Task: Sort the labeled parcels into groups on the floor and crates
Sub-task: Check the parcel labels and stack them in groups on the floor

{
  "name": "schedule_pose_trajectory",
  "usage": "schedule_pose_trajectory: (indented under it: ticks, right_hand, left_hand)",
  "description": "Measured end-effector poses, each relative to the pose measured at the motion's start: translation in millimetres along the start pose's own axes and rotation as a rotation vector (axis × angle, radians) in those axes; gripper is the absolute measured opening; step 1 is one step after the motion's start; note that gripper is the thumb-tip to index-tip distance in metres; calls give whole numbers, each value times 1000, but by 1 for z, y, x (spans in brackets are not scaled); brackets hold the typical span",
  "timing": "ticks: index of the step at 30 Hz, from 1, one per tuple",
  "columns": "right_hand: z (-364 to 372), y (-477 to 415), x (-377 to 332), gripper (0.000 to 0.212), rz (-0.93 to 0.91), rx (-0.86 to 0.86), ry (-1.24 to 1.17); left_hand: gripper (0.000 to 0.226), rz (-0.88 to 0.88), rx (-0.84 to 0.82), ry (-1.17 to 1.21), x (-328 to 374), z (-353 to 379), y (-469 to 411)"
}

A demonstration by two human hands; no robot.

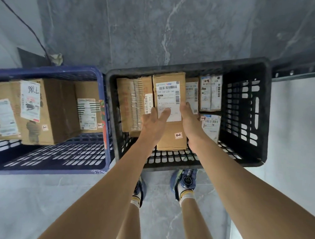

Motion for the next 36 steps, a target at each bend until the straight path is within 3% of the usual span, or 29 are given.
schedule_pose_trajectory:
  ticks: [8,11,17,26,29,33,36]
  right_hand:
    - [6,-13,5,74,-5,-4,16]
    - [5,-13,4,73,-9,-9,-3]
    - [2,7,-9,79,-47,-24,-31]
    - [-12,145,-102,63,-163,-86,-87]
    - [-27,202,-146,43,-248,-54,-128]
    - [-42,283,-203,85,-375,-41,-162]
    - [-58,345,-243,92,-484,-2,-214]
  left_hand:
    - [53,59,49,16,-9,2,-16]
    - [75,33,91,86,-13,-2,-13]
    - [93,-42,118,169,-8,-13,7]
    - [86,50,149,312,81,-56,110]
    - [82,118,115,389,136,-74,159]
    - [88,236,94,411,211,-100,227]
    - [82,324,61,405,260,-115,276]
Point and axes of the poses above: each hand's wrist, its own y-axis away from the middle knuckle, its own z-axis out of the palm, x = y × z, the point moved 10 cm from there along -y, towards the middle knuckle, and after that the axes turned 3 degrees about z, right-handed, at the moved point
